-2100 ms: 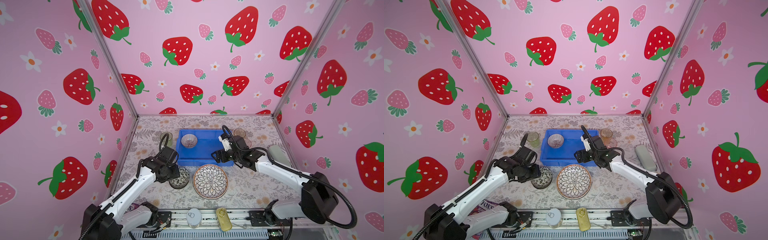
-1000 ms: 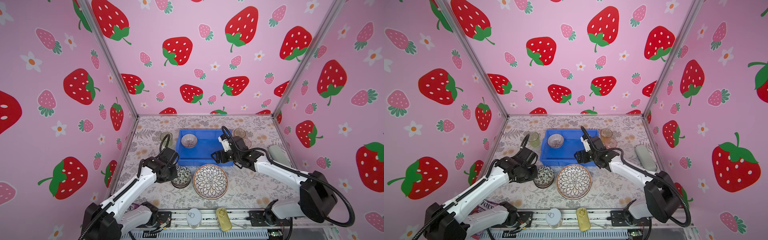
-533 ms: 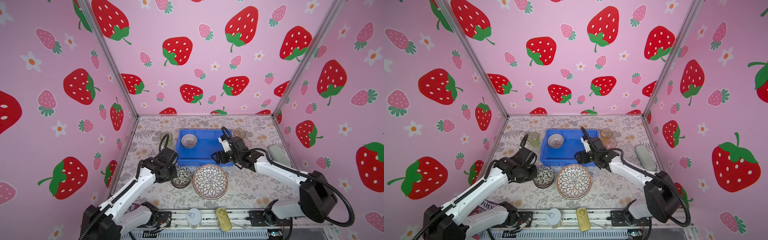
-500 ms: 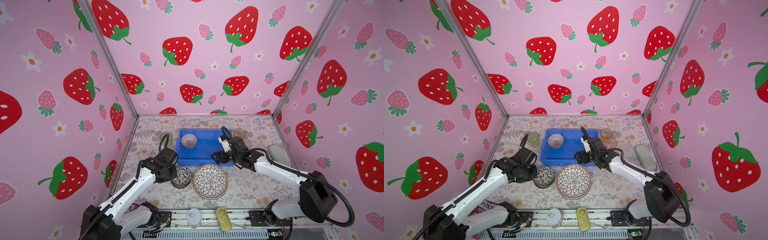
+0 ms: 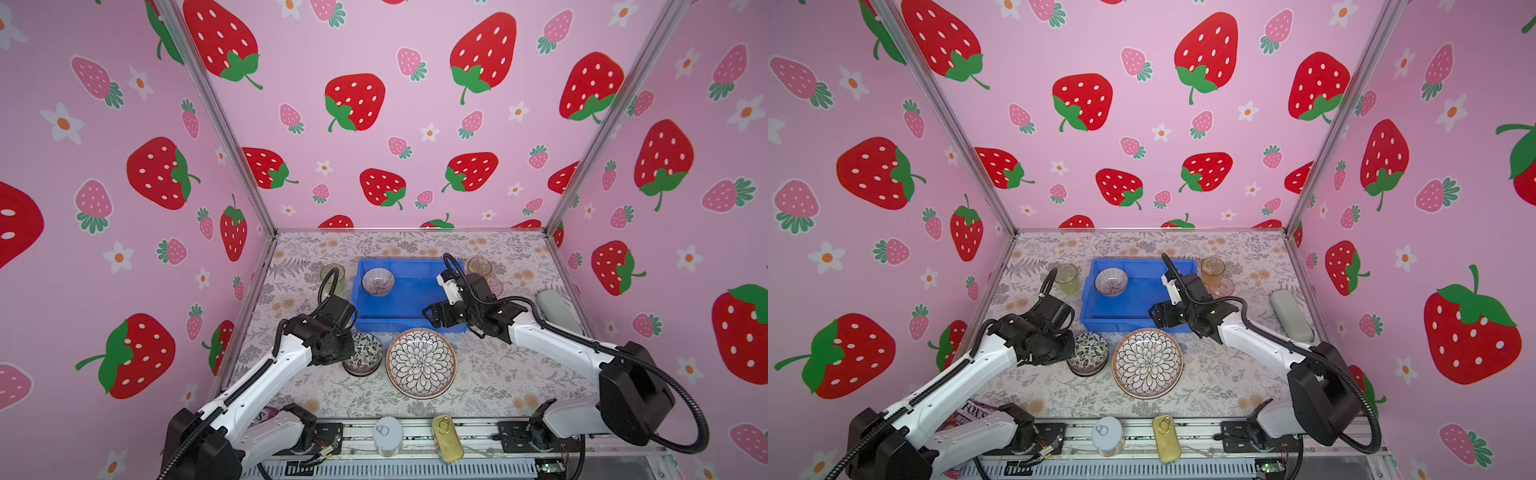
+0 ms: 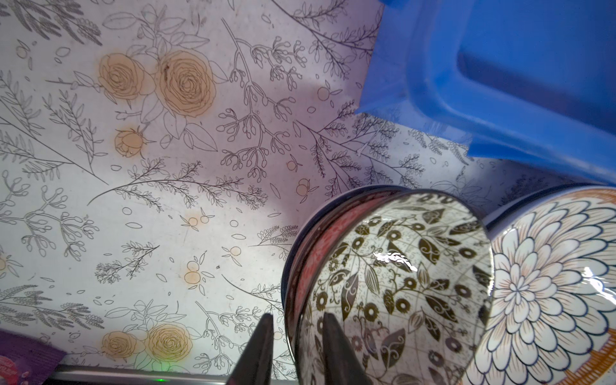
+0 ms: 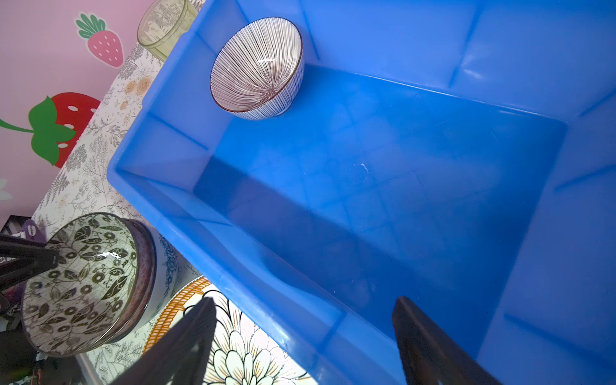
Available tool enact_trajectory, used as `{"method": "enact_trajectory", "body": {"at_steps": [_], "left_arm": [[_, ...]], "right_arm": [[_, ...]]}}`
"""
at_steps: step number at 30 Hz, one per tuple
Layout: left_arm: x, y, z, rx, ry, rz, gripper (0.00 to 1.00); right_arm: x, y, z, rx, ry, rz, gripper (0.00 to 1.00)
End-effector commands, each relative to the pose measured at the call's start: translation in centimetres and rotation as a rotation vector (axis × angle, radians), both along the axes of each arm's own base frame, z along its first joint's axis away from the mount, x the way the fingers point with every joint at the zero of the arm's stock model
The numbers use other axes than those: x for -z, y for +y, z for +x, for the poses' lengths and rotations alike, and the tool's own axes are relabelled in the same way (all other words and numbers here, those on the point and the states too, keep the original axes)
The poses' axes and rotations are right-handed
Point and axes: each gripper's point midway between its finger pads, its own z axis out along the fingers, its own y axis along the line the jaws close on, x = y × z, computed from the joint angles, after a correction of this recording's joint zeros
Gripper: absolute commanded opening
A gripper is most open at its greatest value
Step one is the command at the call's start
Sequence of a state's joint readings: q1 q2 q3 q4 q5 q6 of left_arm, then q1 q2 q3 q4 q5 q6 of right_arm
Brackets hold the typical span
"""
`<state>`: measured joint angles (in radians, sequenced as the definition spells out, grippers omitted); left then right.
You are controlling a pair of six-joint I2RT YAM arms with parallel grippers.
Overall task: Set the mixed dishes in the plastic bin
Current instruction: 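Close left gripper on the leaf-patterned bowl rim and lift slightly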
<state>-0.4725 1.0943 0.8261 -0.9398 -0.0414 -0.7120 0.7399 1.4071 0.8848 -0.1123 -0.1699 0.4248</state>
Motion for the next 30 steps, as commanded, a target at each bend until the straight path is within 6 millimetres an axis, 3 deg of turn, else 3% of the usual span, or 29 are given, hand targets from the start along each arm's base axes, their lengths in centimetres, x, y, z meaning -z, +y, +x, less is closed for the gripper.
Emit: {"method": "enact_trajectory", "body": {"at_steps": [1, 10, 22, 30], "left_arm": [[-0.2, 0.1, 0.1, -0.013, 0.002, 0.008, 0.31], [-0.4, -0.2, 0.7, -0.001, 0.001, 0.012, 0.3], [-0.7, -0.3, 1.1, 0.031, 0.013, 0.045, 0.2], [-0.7, -0.1, 1.0, 0.04, 0.026, 0.071, 0.18]], "right_arm": [[-0.4, -0.3, 0.0, 0.006, -0.007, 0.013, 0.86], [-0.3, -0.2, 0.0, 0.004, -0.004, 0.016, 0.86], [-0.1, -0.1, 0.1, -0.001, -0.001, 0.012, 0.86], [0.0, -0.1, 0.1, 0.0, -0.002, 0.01, 0.86]]}}
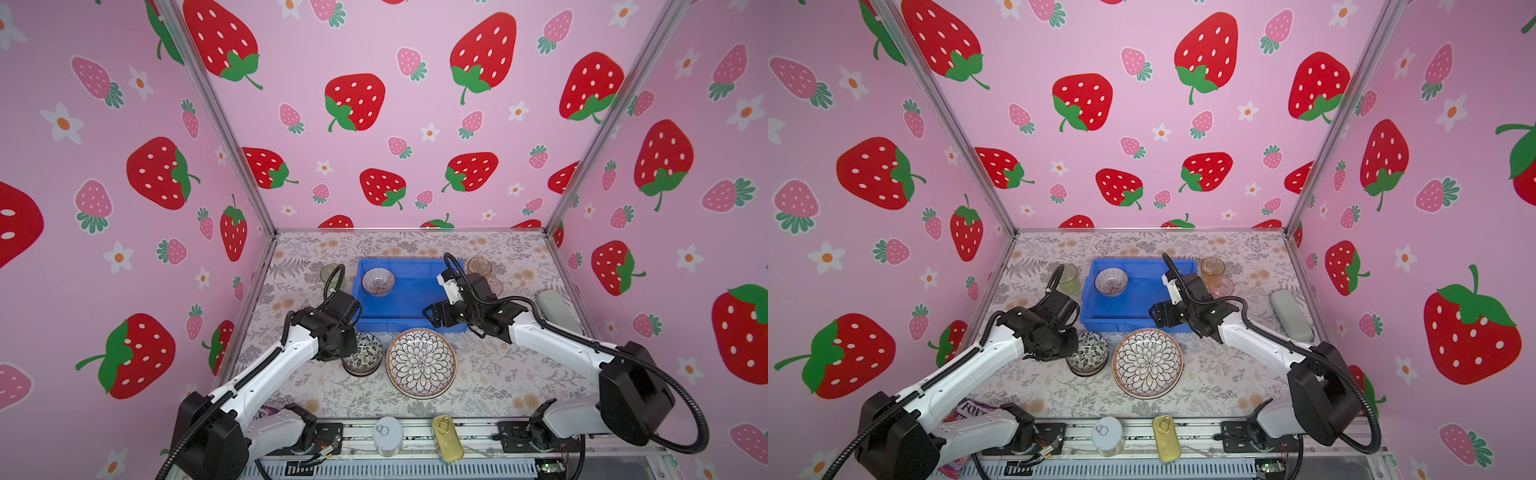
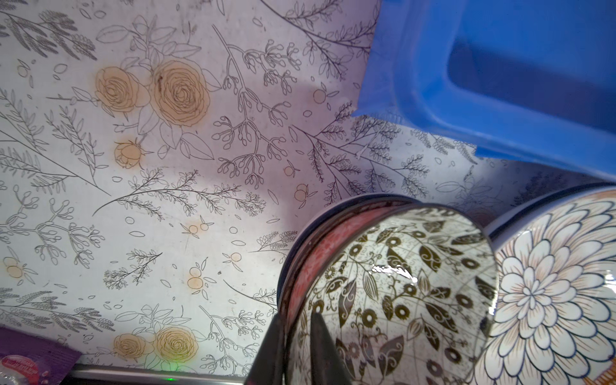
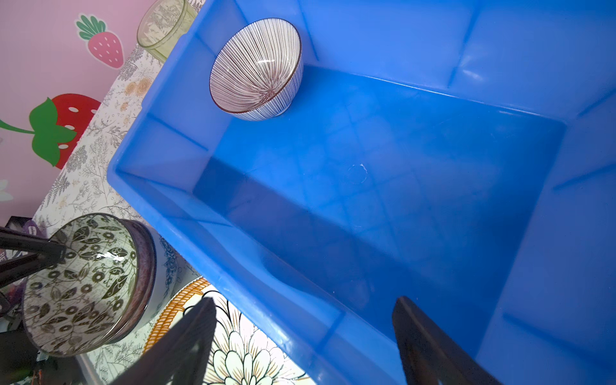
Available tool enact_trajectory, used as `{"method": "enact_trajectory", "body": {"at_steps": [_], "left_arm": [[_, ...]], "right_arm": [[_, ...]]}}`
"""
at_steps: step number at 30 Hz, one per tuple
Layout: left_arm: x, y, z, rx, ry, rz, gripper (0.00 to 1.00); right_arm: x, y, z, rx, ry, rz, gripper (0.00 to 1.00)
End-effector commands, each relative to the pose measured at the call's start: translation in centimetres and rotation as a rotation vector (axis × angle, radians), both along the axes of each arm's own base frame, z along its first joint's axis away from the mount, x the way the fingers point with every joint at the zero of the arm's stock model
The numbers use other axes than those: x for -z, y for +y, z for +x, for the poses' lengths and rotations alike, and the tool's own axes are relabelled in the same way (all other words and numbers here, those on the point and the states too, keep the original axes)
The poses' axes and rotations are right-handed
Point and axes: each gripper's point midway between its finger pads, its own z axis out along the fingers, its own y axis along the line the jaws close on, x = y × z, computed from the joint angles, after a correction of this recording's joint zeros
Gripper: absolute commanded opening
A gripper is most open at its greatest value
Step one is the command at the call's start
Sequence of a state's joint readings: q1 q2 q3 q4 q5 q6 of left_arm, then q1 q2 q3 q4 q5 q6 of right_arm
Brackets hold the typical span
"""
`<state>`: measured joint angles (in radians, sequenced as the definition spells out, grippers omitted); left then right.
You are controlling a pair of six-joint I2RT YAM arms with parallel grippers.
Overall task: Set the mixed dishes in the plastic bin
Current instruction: 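Close left gripper on the leaf-patterned bowl rim and lift slightly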
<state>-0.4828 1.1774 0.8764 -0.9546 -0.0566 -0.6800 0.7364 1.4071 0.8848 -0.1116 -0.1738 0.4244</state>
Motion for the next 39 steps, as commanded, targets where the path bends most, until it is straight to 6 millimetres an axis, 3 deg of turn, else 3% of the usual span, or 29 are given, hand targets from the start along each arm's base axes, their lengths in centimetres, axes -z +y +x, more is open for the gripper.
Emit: {"method": "enact_trajectory", "body": {"at_steps": [1, 13, 18, 23, 39], "left_arm": [[-0.8, 0.2, 0.2, 0.008, -0.005, 0.029, 0.18], [-0.2, 0.0, 0.2, 0.027, 0.019, 0.054, 0.17], [-0.5, 0.0, 0.3, 0.029, 0.014, 0.061, 0.12], [-0.6, 0.0, 0.3, 0.029, 0.009, 0.057, 0.0], [-2.8, -1.3, 0.2, -0.005, -0.08, -0.082, 0.0]], "right_arm": [[0.0, -0.1, 0.1, -0.001, -0.003, 0.008, 0.86], [0.2, -0.5, 0.0, 0.004, -0.002, 0.005, 0.85], [0.0, -0.6, -0.1, 0.006, -0.006, 0.009, 0.85], [-0.2, -0.7, -0.2, 0.009, -0.009, 0.014, 0.85], [-1.6, -0.6, -0.4, 0.005, -0.008, 0.04, 0.86]]}}
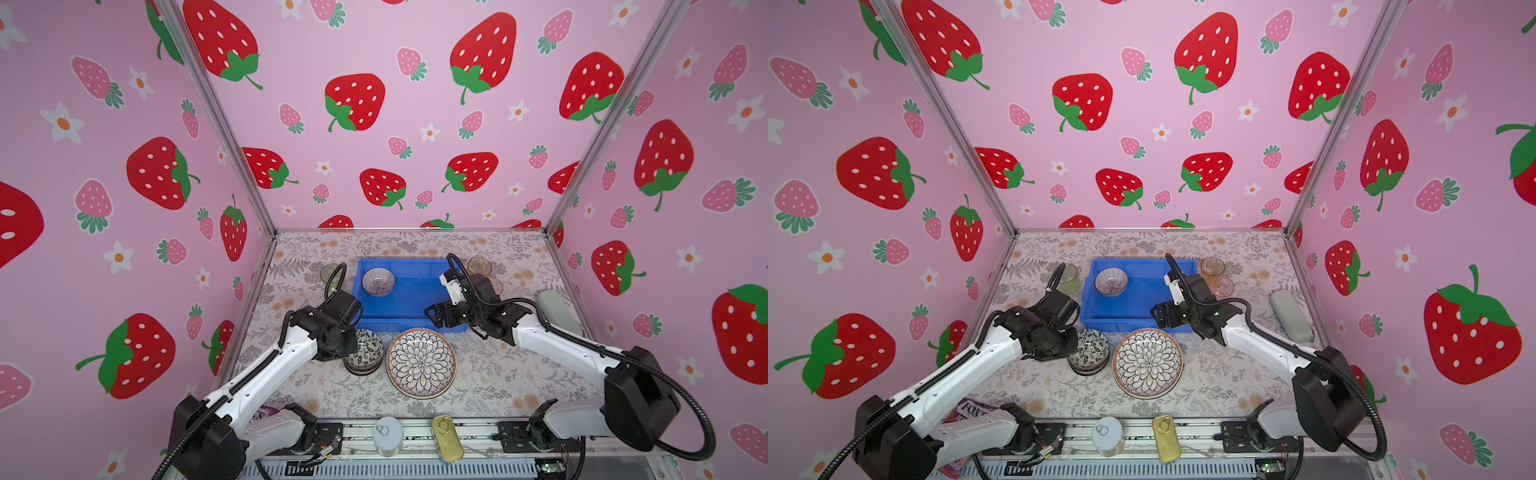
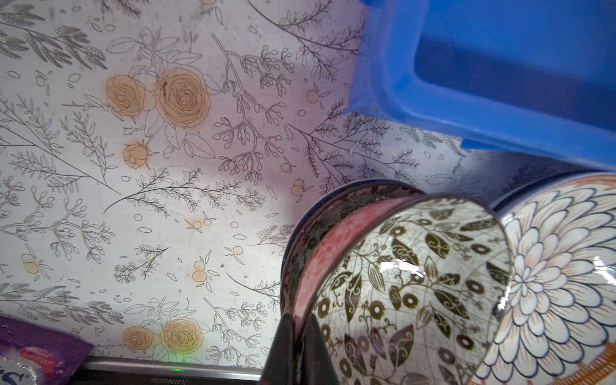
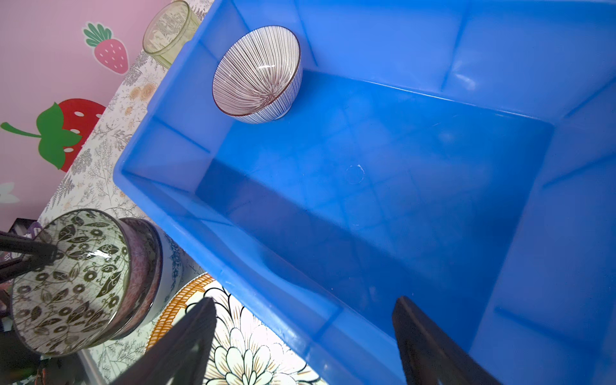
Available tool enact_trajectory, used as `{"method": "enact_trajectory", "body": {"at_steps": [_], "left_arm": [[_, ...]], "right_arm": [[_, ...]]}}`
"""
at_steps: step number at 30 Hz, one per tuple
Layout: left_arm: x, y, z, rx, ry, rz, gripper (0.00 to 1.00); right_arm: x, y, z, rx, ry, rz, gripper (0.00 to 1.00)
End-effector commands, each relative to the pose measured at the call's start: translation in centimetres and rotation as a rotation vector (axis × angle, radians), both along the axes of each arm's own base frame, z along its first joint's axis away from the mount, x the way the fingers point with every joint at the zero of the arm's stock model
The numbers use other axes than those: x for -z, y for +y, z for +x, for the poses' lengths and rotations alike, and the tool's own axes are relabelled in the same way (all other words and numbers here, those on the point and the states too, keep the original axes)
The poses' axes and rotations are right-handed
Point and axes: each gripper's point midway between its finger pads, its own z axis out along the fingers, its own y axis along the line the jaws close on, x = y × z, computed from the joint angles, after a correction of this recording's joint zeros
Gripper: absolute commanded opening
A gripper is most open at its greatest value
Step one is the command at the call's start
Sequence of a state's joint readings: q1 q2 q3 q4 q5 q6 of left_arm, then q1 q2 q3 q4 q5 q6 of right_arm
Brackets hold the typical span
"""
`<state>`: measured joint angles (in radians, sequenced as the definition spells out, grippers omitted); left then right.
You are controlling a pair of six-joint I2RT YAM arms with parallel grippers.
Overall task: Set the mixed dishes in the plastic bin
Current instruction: 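Close left gripper on the leaf-patterned bowl rim and lift slightly, then lift the leaf-patterned bowl with left gripper toward the bin while right gripper approaches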
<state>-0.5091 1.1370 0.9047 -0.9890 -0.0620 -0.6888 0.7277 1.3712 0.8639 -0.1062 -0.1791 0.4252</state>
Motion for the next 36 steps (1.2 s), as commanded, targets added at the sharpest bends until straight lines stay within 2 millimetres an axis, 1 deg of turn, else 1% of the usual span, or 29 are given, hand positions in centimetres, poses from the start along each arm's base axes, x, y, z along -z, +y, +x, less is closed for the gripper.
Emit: {"method": "enact_trajectory", "body": {"at_steps": [1, 7, 14, 20, 26, 31, 32, 36], "left_arm": [[-1.3, -1.0, 0.5, -0.026, -0.052, -0.079, 0.0], [-1.8, -1.0, 0.0, -0.04, -0.067, -0.109, 0.0], [-2.5, -1.8, 0.2, -0.069, -0.096, -0.184, 0.0], [-3.0, -2.6, 0.8, -0.08, -0.115, -0.23, 0.0], [-4.3, -3.2, 1.8, -0.088, -0.159, -0.259, 0.0], [-5.2, -4.0, 2.7, -0.069, -0.182, -0.283, 0.0], [-5.3, -4.2, 2.9, -0.067, -0.188, -0.291, 0.0], [-5.9, -5.2, 3.6, -0.051, -0.203, -0.306, 0.0]], "right_arm": [[-1.1, -0.1, -0.3, -0.004, 0.01, 0.027, 0.86], [-2.1, 0.6, -0.8, -0.036, 0.034, 0.056, 0.86], [-2.4, 1.5, -1.7, -0.109, 0.075, 0.062, 0.84], [-3.6, 2.4, -2.4, -0.147, 0.068, 0.056, 0.81], [-4.8, 4.1, -3.1, -0.186, 0.059, 0.035, 0.8], [-5.6, 5.8, -3.7, -0.215, 0.055, 0.043, 0.76], [-5.3, 5.9, -3.9, -0.216, 0.067, 0.026, 0.76], [-5.1, 6.8, -4.2, -0.221, 0.066, -0.011, 0.73]]}}
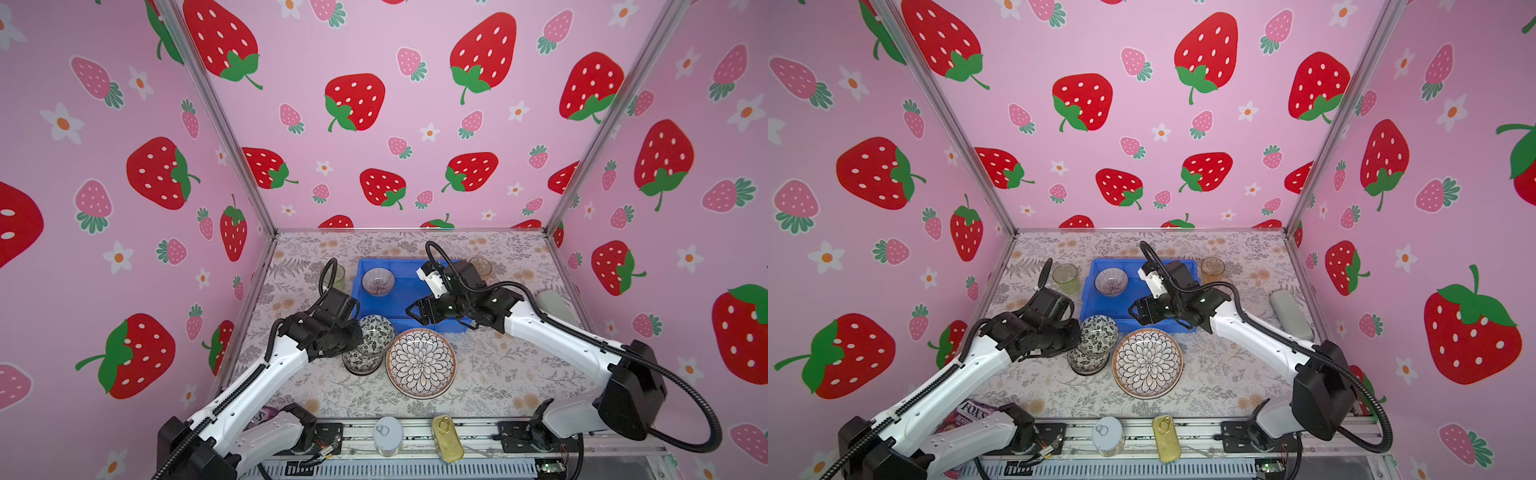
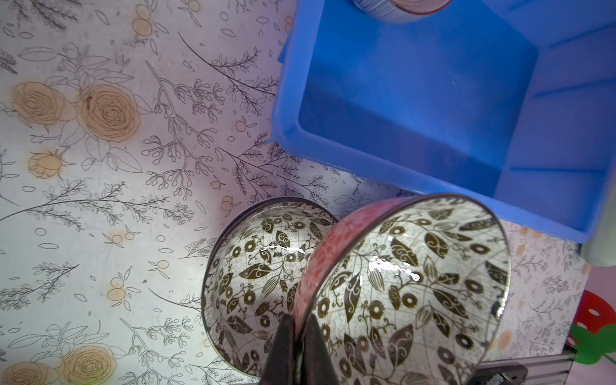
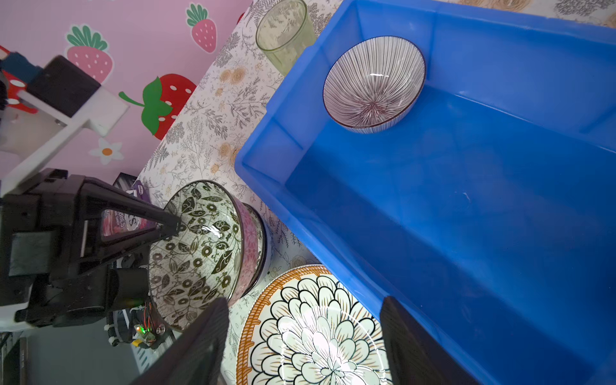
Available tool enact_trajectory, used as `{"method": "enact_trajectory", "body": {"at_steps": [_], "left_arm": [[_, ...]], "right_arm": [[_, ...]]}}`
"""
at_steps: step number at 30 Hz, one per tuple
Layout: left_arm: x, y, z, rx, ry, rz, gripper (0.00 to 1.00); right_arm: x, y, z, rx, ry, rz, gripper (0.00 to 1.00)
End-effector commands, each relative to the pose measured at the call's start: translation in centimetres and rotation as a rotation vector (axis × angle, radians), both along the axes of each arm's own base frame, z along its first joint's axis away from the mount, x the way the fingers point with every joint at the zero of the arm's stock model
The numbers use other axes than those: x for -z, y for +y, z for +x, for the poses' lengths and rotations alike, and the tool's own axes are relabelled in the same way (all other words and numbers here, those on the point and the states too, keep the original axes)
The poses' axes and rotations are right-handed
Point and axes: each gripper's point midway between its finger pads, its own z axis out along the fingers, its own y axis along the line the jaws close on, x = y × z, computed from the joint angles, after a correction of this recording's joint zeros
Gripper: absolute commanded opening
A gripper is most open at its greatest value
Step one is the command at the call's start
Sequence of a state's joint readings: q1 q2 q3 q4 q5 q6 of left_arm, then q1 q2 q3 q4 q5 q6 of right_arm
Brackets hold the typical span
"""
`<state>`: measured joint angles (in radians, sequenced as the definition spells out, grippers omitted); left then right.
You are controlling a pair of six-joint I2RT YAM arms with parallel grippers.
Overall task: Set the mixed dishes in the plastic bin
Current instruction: 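Lift the leaf-patterned bowl with left gripper toward the bin while right gripper approaches, then close right gripper on the leaf-patterned bowl rim while left gripper holds it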
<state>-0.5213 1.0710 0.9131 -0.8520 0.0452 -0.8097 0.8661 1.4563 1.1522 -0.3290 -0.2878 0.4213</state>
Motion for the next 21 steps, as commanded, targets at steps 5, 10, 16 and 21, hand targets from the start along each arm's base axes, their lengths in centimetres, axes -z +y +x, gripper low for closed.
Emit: {"method": "enact_trajectory", "body": {"at_steps": [5, 10, 16, 21], "left_arm": [[-3.5, -2.8, 2.4, 0.025, -0.098, -0.07, 0.0], [-3.9, -3.6, 3.0, 0.033, -0.112, -0.049, 0.0], [-4.5, -4.4, 4.0, 0.043, -0.131, -0.039, 0.0], [-4.9, -5.1, 4.8, 0.054, -0.145, -0.029, 0.0]], "right_arm": [[0.5, 1.4, -0.6, -0.009, -0.004, -0.077, 0.69], [1.0, 1.6, -0.2, 0.012, -0.013, -0.128, 0.62], [1.2, 1.3, 0.2, 0.046, -0.016, -0.161, 0.52], [1.6, 1.2, 0.2, 0.055, -0.006, -0.171, 0.44]]}}
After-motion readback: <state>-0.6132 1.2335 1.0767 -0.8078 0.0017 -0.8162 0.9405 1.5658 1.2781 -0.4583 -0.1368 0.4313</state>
